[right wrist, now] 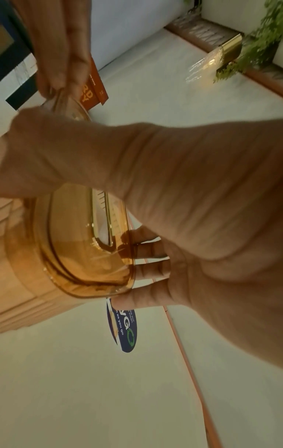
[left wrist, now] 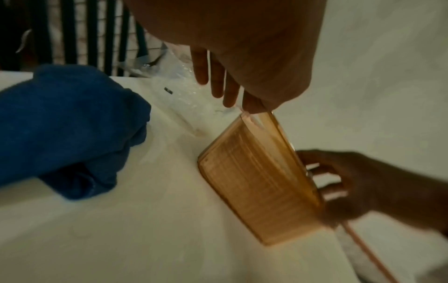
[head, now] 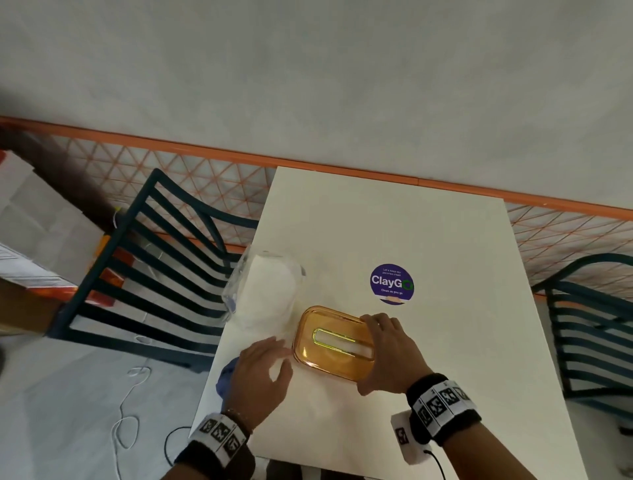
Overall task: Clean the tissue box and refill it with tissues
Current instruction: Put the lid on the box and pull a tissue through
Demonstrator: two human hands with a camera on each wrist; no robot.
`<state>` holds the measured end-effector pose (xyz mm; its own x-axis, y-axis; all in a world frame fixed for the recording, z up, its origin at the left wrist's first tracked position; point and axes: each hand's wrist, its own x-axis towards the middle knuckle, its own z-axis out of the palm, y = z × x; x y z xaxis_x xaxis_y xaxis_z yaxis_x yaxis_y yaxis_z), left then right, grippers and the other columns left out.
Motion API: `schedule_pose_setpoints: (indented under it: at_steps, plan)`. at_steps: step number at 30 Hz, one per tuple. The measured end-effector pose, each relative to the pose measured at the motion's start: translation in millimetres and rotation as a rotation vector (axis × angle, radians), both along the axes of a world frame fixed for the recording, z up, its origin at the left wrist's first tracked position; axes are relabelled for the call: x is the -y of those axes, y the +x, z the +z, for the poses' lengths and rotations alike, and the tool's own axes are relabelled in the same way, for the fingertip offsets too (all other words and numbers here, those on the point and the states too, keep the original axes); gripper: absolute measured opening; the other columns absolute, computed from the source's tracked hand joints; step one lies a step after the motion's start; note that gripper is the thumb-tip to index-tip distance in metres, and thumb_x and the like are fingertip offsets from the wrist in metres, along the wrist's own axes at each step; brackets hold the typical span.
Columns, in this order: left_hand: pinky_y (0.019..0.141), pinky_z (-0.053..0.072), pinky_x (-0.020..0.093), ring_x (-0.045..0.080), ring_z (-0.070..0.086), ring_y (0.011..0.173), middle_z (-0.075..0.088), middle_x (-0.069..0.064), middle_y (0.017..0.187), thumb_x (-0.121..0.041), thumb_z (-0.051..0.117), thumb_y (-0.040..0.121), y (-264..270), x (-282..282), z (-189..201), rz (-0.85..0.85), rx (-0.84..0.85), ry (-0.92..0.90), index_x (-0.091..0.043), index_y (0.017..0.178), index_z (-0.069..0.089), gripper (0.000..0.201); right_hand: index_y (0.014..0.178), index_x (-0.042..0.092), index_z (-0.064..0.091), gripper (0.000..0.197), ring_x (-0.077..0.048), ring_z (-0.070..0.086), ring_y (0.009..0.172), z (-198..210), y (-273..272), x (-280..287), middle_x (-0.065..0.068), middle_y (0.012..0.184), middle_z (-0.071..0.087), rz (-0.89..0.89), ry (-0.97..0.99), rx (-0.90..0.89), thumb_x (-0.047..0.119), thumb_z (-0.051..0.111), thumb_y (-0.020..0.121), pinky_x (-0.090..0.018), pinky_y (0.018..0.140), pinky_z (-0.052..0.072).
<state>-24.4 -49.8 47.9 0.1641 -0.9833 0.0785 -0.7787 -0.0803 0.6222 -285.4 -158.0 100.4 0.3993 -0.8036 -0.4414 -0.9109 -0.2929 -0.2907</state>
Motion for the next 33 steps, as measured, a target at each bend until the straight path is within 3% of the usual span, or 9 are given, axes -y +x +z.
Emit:
schedule_pose_setpoints:
  at_steps: [3,5,8,13,16,20,23,27,33]
  plan:
    - [0.083,0.053,0.019,0.006,0.067,0.104,0.068,-0.021,0.114,-0.043,0.073,0.091,1,17,13,0.264,-0.404,0.258,-0.031,0.12,0.068,0.032,0.146,0.028,0.026,0.128,-0.018,0.04,0.122,-2,6,0,0.007,0.139,0.038,0.012,0.0,-0.026,0.061,0.083,0.036,-0.033,0.09,0.055]
    - [0.086,0.059,0.03,0.01,0.071,0.099,0.071,-0.016,0.114,-0.051,0.072,0.089,0,30,11,0.313,-0.548,0.397,-0.032,0.124,0.066,0.041,0.148,0.028,0.025,0.129,-0.019,0.039,0.125,-4,10,0,0.007,0.141,0.036,0.012,0.005,-0.036,0.059,0.085,0.037,-0.035,0.092,0.055]
    - [0.086,0.064,0.039,0.011,0.073,0.092,0.075,-0.011,0.111,-0.046,0.071,0.09,-2,41,2,0.255,-0.506,0.445,-0.03,0.125,0.069,0.038,0.153,0.027,0.022,0.132,-0.019,0.038,0.129,-6,12,1,0.008,0.146,0.034,0.017,0.01,-0.042,0.057,0.087,0.042,-0.036,0.097,0.054]
    - [0.081,0.064,0.033,0.009,0.072,0.092,0.075,-0.012,0.106,-0.041,0.074,0.089,-3,45,2,0.235,-0.466,0.42,-0.026,0.125,0.071,0.039,0.158,0.028,0.02,0.131,-0.021,0.037,0.138,-5,4,6,0.009,0.156,0.034,-0.002,0.078,0.005,0.055,0.091,0.051,-0.038,0.108,0.046]
    - [0.08,0.055,0.021,0.01,0.066,0.102,0.071,-0.008,0.121,-0.038,0.074,0.091,-6,46,6,0.187,-0.373,0.4,-0.024,0.13,0.066,0.043,0.148,0.036,0.042,0.089,-0.016,0.042,0.134,-2,-3,5,0.012,0.153,0.042,0.014,-0.049,0.038,0.039,0.083,0.07,-0.03,0.102,0.049]
    - [0.101,0.047,0.03,0.013,0.05,0.124,0.055,-0.009,0.134,-0.042,0.074,0.088,-16,48,12,-0.046,-0.081,0.254,-0.028,0.133,0.062,0.048,0.124,0.035,0.068,0.043,-0.014,0.052,0.117,2,-5,1,0.013,0.134,0.058,0.071,-0.17,0.057,0.036,0.075,0.081,-0.019,0.085,0.044]
    - [0.104,0.047,0.036,0.018,0.051,0.127,0.056,-0.007,0.139,-0.044,0.075,0.083,-26,51,17,-0.18,0.096,0.192,-0.032,0.119,0.072,0.038,0.116,0.032,0.073,0.035,-0.017,0.053,0.105,4,0,5,0.011,0.12,0.065,0.12,-0.194,0.048,0.039,0.073,0.082,-0.023,0.077,0.046]
    - [0.084,0.056,0.036,0.014,0.059,0.101,0.068,-0.011,0.108,-0.042,0.072,0.082,-41,57,17,-0.33,0.249,0.059,-0.034,0.094,0.079,0.015,0.112,0.031,0.076,0.026,-0.019,0.053,0.096,9,6,14,0.006,0.108,0.068,0.229,-0.194,-0.001,0.039,0.069,0.088,-0.027,0.07,0.044]
    - [0.089,0.044,0.035,0.015,0.048,0.099,0.063,-0.008,0.101,-0.052,0.039,0.097,-55,75,35,-0.412,0.488,0.153,-0.029,0.095,0.078,0.045,0.101,0.032,0.079,0.016,-0.018,0.053,0.084,12,13,22,0.005,0.094,0.069,0.335,-0.217,-0.066,0.031,0.069,0.089,-0.031,0.062,0.052]
